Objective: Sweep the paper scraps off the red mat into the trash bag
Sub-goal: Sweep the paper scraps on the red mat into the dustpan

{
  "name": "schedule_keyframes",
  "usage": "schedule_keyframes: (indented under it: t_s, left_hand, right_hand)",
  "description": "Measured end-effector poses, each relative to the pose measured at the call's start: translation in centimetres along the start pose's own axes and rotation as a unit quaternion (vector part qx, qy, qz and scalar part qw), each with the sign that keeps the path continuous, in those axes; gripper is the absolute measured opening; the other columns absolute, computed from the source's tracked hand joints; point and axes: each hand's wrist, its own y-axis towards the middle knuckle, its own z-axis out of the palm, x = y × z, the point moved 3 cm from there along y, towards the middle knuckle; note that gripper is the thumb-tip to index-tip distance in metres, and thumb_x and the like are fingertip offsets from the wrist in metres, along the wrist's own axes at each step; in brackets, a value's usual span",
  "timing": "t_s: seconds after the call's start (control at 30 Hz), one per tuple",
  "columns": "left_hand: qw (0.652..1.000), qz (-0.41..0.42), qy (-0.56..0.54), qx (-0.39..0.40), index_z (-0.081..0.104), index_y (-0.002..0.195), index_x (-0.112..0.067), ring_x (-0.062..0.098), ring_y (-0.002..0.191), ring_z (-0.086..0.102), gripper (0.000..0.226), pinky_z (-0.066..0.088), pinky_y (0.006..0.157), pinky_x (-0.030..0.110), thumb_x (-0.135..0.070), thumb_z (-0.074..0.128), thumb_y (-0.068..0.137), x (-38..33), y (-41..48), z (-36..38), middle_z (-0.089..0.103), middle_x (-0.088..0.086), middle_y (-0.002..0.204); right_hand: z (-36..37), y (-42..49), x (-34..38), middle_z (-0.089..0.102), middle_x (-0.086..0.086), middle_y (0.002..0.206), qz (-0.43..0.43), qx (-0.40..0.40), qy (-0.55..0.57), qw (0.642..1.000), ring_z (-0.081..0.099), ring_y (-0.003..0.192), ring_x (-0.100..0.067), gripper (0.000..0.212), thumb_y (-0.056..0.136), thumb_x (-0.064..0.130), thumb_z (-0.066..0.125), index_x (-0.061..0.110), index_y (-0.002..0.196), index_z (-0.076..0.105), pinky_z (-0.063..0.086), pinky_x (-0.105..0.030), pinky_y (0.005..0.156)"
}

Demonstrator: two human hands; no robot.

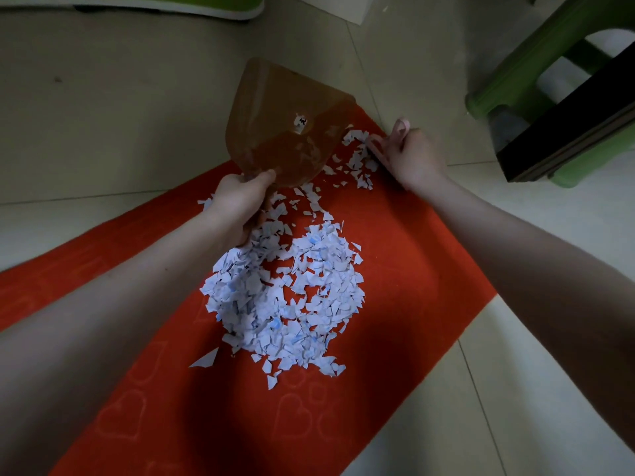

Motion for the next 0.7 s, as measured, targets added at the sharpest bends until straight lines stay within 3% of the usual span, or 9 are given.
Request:
schedule_keyframes:
  t_s: [0.07, 0.17, 0.23, 0.3, 0.4, 0.47, 0.53, 0.63, 0.7]
  left_hand:
    - [1.0, -0.004, 0.0, -0.001, 0.053, 0.089, -0.009, 0.012, 0.039, 0.038, 0.026, 0.024, 0.031, 0.008, -0.034, 0.053, 0.096, 0.2, 0.1, -0.3, 0.045, 0.002, 0.061]
    - [1.0, -0.002, 0.006, 0.0, 0.056, 0.097, -0.009, 0.015, 0.047, 0.041, 0.026, 0.026, 0.03, 0.009, -0.035, 0.054, 0.096, 0.3, 0.2, -0.8, 0.048, 0.002, 0.064]
    - [1.0, 0.001, 0.007, -0.004, 0.056, 0.093, -0.01, 0.015, 0.049, 0.042, 0.026, 0.028, 0.031, 0.01, -0.035, 0.054, 0.096, 0.1, 0.3, -1.1, 0.049, 0.002, 0.066]
    - [1.0, 0.002, -0.005, -0.003, 0.055, 0.083, -0.011, 0.015, 0.048, 0.04, 0.026, 0.028, 0.032, 0.01, -0.033, 0.053, 0.097, -0.2, 0.4, -1.3, 0.047, 0.003, 0.063]
    - [1.0, 0.005, -0.019, -0.005, 0.053, 0.074, -0.012, 0.014, 0.046, 0.038, 0.03, 0.028, 0.034, 0.01, -0.032, 0.053, 0.097, -0.6, 0.5, -1.4, 0.046, 0.003, 0.061]
    - [1.0, 0.005, -0.021, -0.003, 0.052, 0.075, -0.012, 0.014, 0.047, 0.038, 0.029, 0.028, 0.034, 0.009, -0.031, 0.053, 0.096, -0.6, 0.5, -1.4, 0.046, 0.003, 0.062]
    - [1.0, 0.008, -0.019, 0.001, 0.053, 0.077, -0.012, 0.014, 0.048, 0.038, 0.027, 0.028, 0.034, 0.01, -0.031, 0.054, 0.096, -0.5, 0.5, -1.3, 0.046, 0.003, 0.062]
    - [1.0, 0.007, -0.01, 0.003, 0.053, 0.08, -0.011, 0.015, 0.046, 0.038, 0.027, 0.028, 0.031, 0.012, -0.032, 0.054, 0.096, -0.1, 0.5, -1.3, 0.046, 0.003, 0.062]
    - [1.0, 0.002, -0.009, 0.0, 0.053, 0.08, -0.011, 0.015, 0.046, 0.038, 0.027, 0.028, 0.032, 0.011, -0.032, 0.053, 0.096, 0.1, 0.6, -1.3, 0.046, 0.003, 0.061]
  right_hand:
    - [-0.1, -1.1, 0.5, 0.054, -0.01, 0.059, -0.033, 0.035, 0.033, 0.998, 0.055, 0.058, -0.028, 0.049, 0.1, 0.037, 0.037, 0.001, 0.077, 0.062, 0.031, -0.029, 0.05]
    - [-0.6, -2.9, 0.8, 0.068, -0.017, 0.077, -0.09, 0.07, 0.076, 0.991, 0.063, 0.068, -0.028, 0.035, 0.095, 0.028, 0.052, -0.004, 0.092, 0.068, 0.036, -0.031, 0.052]
    - [-1.6, -3.7, 0.9, 0.063, -0.015, 0.067, -0.114, 0.048, 0.081, 0.989, 0.051, 0.054, -0.02, 0.038, 0.095, 0.031, 0.052, -0.003, 0.096, 0.069, 0.032, -0.032, 0.049]
    - [-2.3, -3.4, 0.7, 0.061, -0.018, 0.068, -0.115, 0.013, 0.078, 0.99, 0.048, 0.053, -0.019, 0.041, 0.094, 0.035, 0.051, -0.002, 0.094, 0.069, 0.033, -0.031, 0.05]
    - [-2.3, -1.9, 0.2, 0.067, -0.017, 0.075, -0.071, -0.033, 0.052, 0.996, 0.063, 0.072, -0.037, 0.051, 0.094, 0.046, 0.039, 0.006, 0.088, 0.07, 0.048, -0.039, 0.061]
    - [-2.0, -1.1, 0.3, 0.068, -0.02, 0.083, -0.036, -0.062, 0.027, 0.997, 0.064, 0.083, -0.041, 0.058, 0.099, 0.046, 0.03, 0.006, 0.09, 0.07, 0.046, -0.039, 0.066]
    - [-1.5, -0.5, 0.6, 0.067, -0.022, 0.089, -0.018, -0.065, 0.003, 0.998, 0.062, 0.088, -0.041, 0.057, 0.1, 0.047, 0.027, 0.006, 0.089, 0.066, 0.039, -0.033, 0.065]
    - [-0.5, -0.2, 1.4, 0.053, -0.012, 0.072, -0.017, -0.012, 0.002, 1.0, 0.054, 0.075, -0.032, 0.042, 0.1, 0.043, 0.035, 0.013, 0.072, 0.045, 0.024, -0.026, 0.058]
    - [0.2, -0.4, 1.9, 0.048, -0.01, 0.07, -0.043, 0.018, -0.014, 0.999, 0.05, 0.071, -0.03, 0.044, 0.098, 0.043, 0.039, 0.015, 0.065, 0.037, 0.024, -0.028, 0.058]
